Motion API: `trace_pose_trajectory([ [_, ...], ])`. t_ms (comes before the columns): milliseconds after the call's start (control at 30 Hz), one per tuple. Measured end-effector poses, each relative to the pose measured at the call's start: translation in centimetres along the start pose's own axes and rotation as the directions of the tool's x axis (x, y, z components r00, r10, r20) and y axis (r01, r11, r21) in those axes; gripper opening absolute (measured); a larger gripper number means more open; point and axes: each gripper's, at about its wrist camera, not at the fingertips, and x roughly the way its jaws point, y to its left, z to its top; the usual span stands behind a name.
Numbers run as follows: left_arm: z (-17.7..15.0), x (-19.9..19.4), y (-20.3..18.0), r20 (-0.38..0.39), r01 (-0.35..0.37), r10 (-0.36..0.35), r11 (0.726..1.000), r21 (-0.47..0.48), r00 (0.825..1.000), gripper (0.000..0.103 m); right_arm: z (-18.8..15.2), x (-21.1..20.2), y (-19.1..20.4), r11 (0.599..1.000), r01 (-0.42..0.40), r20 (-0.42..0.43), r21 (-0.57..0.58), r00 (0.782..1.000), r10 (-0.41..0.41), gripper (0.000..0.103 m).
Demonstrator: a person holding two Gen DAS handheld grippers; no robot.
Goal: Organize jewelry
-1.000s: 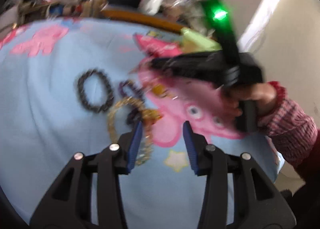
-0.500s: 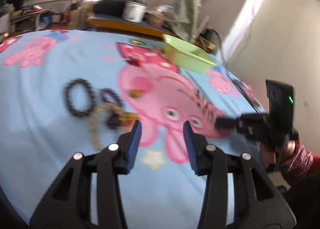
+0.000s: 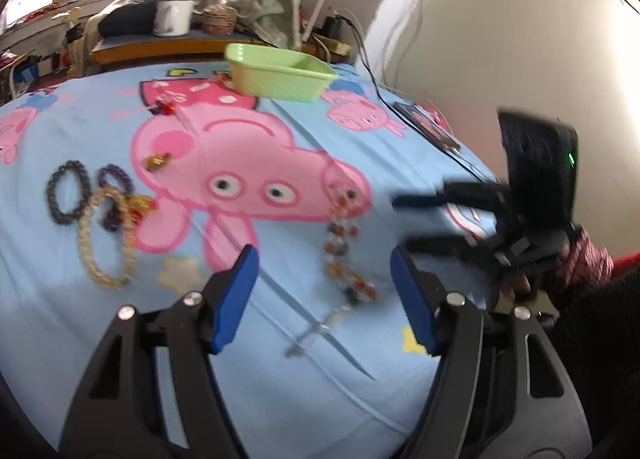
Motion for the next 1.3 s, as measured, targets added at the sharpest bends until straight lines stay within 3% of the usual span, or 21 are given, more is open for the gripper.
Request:
trace_pose_trajectory([
  [133,-0.7,1.3,-2.5,-0.054,-0.029,0.036,0.991,0.133,0.998,0.066,1.8,1.8,-0.6,0.984,0.066,-0.033,-0.163,0.997,-0.072,0.029],
  [233,-1.2,2.0,-2.8,-0.093,-0.052,0.068,0.985,0.163,0.993,0.063,3.3,3.7,-2.1,0.992,0.018,-0.093,-0.129,0.995,-0.030,0.029],
  [267,-1.4,2.3,-2.7,-0.107,-0.069,0.088,0.983,0.170,0.990,0.055,3.5,4.4,-2.6,0.994,-0.006,-0.118,-0.105,0.993,-0.006,0.027],
  [300,-1.5,2.4,-2.6,-0.117,-0.079,0.100,0.982,0.172,0.988,0.053,3.8,5.1,-3.0,0.996,-0.024,-0.140,-0.086,0.990,0.012,0.016],
  [333,-1.7,2.5,-2.4,-0.124,-0.094,0.116,0.981,0.170,0.985,0.053,3.9,5.7,-3.2,0.997,-0.020,-0.157,-0.074,0.988,0.008,0.013],
  [367,-1.8,2.5,-2.2,-0.128,-0.108,0.130,0.980,0.168,0.983,0.053,3.9,5.5,-3.2,0.998,-0.024,-0.155,-0.066,0.988,0.014,0.000],
  [433,-2.1,2.2,-1.8,-0.129,-0.119,0.141,0.979,0.165,0.982,0.053,3.6,4.9,-3.0,0.995,-0.103,-0.173,-0.006,0.980,0.101,0.000],
  [533,-2.3,1.8,-1.2,-0.131,-0.113,0.136,0.980,0.166,0.982,0.053,1.7,4.9,-0.9,0.967,-0.244,-0.187,0.070,0.949,0.253,0.000],
  [600,-2.2,1.9,-1.2,-0.134,-0.100,0.124,0.980,0.169,0.983,0.053,0.7,4.4,1.4,0.953,-0.301,-0.173,0.022,0.938,0.300,0.000],
  [733,-1.8,2.0,-1.4,-0.152,-0.106,0.141,0.970,0.221,0.978,0.053,0.5,1.8,2.4,0.965,-0.239,-0.092,-0.110,0.969,0.229,0.000],
  [800,-1.5,1.9,-1.3,-0.155,-0.113,0.154,0.963,0.244,0.976,0.053,0.2,0.8,2.4,0.967,-0.214,-0.080,-0.141,0.976,0.204,0.037],
  [833,-1.3,1.8,-1.2,-0.155,-0.113,0.155,0.961,0.253,0.976,0.053,-0.1,0.5,2.6,0.966,-0.192,-0.083,-0.171,0.980,0.180,0.042],
  [1033,-0.3,3.6,-1.2,-0.179,-0.059,0.104,0.968,0.244,0.978,0.053,-2.2,1.7,4.3,0.928,-0.057,-0.132,-0.367,0.991,0.009,0.049],
  [1100,0.2,4.2,-1.1,-0.174,-0.057,0.099,0.972,0.228,0.980,0.053,-2.3,2.3,4.4,0.911,0.003,-0.102,-0.413,0.994,-0.050,0.060],
  [1300,1.7,5.3,-0.1,-0.144,-0.106,0.127,0.984,0.143,0.981,0.046,0.4,4.4,1.7,0.917,0.079,-0.081,-0.392,0.990,-0.120,0.064],
])
